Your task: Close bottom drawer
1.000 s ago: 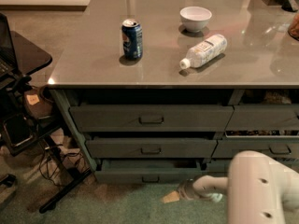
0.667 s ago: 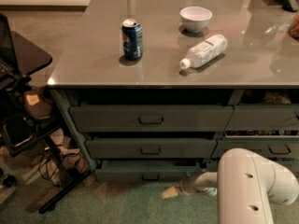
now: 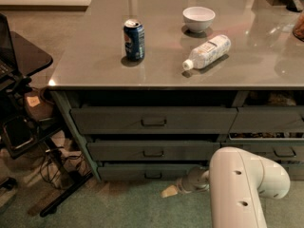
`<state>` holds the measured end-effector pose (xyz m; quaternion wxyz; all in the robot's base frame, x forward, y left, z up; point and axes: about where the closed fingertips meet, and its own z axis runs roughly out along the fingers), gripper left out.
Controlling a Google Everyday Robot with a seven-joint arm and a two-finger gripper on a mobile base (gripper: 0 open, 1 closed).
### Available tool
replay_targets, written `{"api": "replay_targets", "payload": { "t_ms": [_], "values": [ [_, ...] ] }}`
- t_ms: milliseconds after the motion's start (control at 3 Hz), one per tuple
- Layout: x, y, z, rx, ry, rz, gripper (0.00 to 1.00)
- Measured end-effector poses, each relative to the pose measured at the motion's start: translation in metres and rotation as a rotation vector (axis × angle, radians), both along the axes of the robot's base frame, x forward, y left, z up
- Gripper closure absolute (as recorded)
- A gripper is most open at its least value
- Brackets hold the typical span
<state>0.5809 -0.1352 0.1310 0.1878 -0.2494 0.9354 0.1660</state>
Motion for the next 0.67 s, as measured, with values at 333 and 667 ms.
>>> {"api": "replay_targets", "payload": {
  "t_ms": [333, 667],
  "values": [
    [0.0175, 0.0191, 0.0120, 0.001, -0.040, 0.047, 0.00],
    [0.0100, 0.0178, 0.0086, 0.001, -0.040, 0.047, 0.00]
  ]
}}
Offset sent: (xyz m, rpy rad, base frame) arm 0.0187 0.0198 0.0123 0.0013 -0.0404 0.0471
